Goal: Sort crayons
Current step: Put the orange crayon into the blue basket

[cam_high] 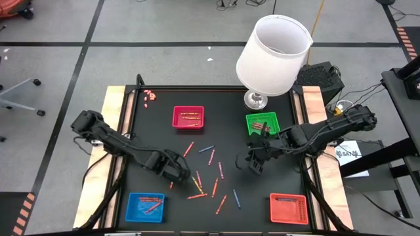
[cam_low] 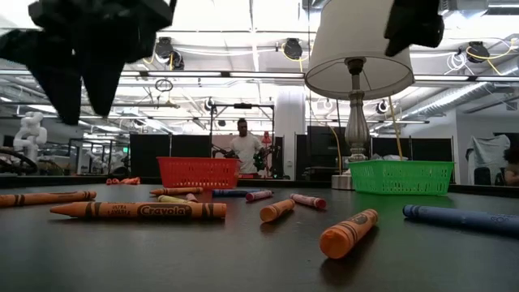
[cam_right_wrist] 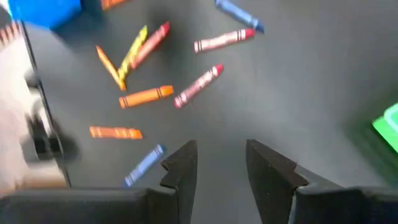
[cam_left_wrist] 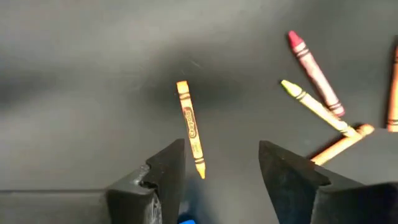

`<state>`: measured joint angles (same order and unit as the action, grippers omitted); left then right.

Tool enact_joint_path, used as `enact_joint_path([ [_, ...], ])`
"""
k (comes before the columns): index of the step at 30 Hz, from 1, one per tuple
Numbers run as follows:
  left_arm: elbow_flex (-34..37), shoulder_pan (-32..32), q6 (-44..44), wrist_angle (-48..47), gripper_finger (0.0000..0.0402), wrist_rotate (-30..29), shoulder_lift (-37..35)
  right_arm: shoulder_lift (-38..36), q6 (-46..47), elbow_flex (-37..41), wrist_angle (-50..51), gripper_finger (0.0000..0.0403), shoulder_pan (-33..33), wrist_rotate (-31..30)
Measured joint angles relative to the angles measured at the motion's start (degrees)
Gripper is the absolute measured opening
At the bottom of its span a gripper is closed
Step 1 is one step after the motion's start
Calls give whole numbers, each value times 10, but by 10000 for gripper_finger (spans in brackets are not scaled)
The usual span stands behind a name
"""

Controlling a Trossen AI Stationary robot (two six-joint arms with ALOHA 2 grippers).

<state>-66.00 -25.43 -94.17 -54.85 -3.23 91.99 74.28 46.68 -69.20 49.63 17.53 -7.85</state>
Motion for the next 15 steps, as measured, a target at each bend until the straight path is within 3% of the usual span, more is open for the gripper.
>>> enact_joint_path([
  [15,0,4,18,20,200,35,90,0,-144,0,35,121,-7,20],
])
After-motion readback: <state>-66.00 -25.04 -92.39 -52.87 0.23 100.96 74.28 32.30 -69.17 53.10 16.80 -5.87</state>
